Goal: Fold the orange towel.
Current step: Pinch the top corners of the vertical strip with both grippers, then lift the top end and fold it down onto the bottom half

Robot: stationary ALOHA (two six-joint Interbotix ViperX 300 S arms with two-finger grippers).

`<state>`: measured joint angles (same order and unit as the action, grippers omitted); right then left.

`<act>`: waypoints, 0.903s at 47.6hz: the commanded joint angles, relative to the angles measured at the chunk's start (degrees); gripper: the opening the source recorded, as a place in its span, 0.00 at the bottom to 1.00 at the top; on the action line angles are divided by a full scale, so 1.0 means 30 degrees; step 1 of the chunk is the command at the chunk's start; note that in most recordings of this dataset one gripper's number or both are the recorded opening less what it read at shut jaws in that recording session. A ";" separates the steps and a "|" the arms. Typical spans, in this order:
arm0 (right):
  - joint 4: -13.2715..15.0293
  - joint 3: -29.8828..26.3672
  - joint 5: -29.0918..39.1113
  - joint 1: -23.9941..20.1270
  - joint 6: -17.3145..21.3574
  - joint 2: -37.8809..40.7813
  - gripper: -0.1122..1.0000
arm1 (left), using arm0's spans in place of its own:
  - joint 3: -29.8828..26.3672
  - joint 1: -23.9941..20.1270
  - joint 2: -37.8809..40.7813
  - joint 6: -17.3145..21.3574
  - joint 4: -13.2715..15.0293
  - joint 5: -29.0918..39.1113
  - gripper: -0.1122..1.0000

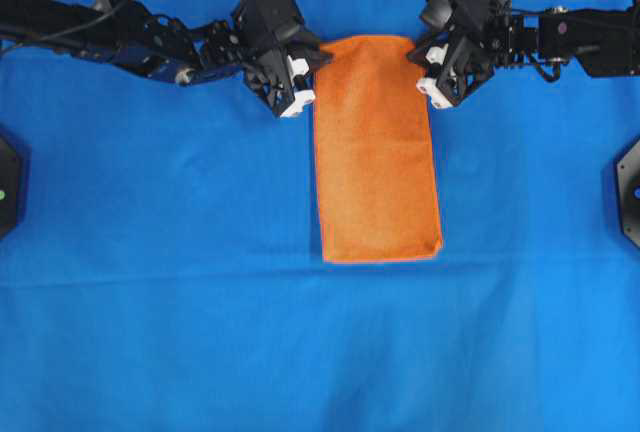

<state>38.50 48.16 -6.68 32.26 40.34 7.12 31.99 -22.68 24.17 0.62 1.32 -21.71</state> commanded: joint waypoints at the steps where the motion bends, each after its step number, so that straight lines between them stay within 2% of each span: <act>1: -0.0059 0.0205 0.0088 -0.0059 -0.0029 -0.0176 0.16 | 0.0059 -0.0117 -0.0088 0.0059 0.0000 0.0352 0.16; 3: -0.0059 0.0234 0.0059 -0.0117 0.0029 -0.0205 0.14 | 0.0059 -0.0117 -0.0117 0.0088 0.0000 0.0381 0.13; 19: -0.0059 0.0322 0.0293 -0.0146 0.0146 -0.0820 0.14 | -0.0410 -0.0234 -0.0439 0.1875 0.0000 0.0586 0.13; 30: 0.0000 0.0264 0.1582 -0.0146 0.0088 -0.2578 0.14 | -0.0498 -0.0674 -0.1934 0.1963 0.0000 0.1289 0.13; 43: 0.0029 0.0381 0.1787 -0.0146 0.0029 -0.3223 0.14 | -0.0322 -0.0527 -0.2432 0.2197 0.0000 0.1318 0.13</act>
<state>38.50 49.57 -1.41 31.64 40.43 -1.23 31.03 -24.26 18.98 7.21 1.23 -17.67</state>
